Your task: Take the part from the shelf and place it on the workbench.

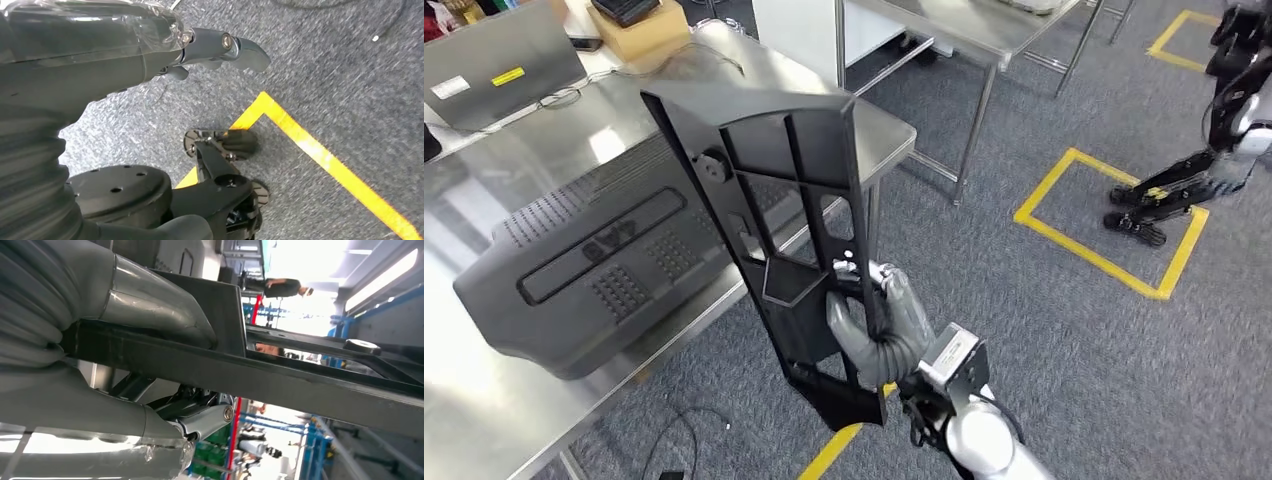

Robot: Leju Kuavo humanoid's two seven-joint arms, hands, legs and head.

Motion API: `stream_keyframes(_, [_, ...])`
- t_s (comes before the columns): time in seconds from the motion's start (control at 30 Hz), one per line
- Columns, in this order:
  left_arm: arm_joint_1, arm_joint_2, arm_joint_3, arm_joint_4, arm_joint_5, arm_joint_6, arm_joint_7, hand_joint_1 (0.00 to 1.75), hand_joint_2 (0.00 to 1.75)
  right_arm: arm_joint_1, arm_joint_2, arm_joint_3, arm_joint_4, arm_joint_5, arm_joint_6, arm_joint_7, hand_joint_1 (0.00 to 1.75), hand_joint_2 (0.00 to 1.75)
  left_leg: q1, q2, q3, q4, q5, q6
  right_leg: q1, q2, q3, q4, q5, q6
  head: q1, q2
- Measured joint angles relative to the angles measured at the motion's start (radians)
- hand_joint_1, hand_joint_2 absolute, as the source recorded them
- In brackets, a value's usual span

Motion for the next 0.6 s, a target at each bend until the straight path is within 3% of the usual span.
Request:
stream_keyframes(0.2, [-0.001, 0.0, 0.0, 0.0, 0.001, 0.0, 0.0, 0.0, 1.75, -0.002, 0.001, 0.0, 0.0, -0.011, 0.007, -0.006, 1.75, 1.75, 0.006, 0.002, 0.006, -0.004, -0.009, 0.002, 0.002, 0.0, 0.005, -0.003, 0.006, -0.008, -0.014, 0.0])
stream_keyframes(0.4, [0.0, 0.001, 0.0, 0.0, 0.002, 0.002, 0.0, 0.0, 1.75, -0.002, 0.003, 0.0, 0.001, -0.02, 0.015, -0.008, 1.75, 1.75, 0.007, 0.002, 0.006, -0.005, -0.013, 0.005, 0.001, -0.001, 0.005, -0.003, 0.006, -0.007, -0.037, 0.0])
stream_keyframes(0.53, [0.0, 0.001, 0.0, 0.0, 0.002, 0.002, 0.0, 0.0, 1.75, -0.002, 0.008, 0.0, 0.001, -0.026, 0.016, -0.01, 1.75, 1.75, 0.009, 0.004, 0.018, -0.029, 0.0, 0.007, 0.004, -0.005, 0.016, -0.013, 0.009, 0.0, -0.049, 0.0])
stream_keyframes(0.6, [0.0, 0.0, 0.0, 0.0, 0.002, 0.003, -0.001, 0.0, 1.75, -0.006, 0.01, 0.0, 0.001, -0.028, 0.016, -0.011, 1.75, 1.75, 0.018, 0.006, 0.037, -0.065, 0.02, 0.006, 0.008, -0.004, 0.007, 0.018, -0.013, 0.009, -0.043, 0.0])
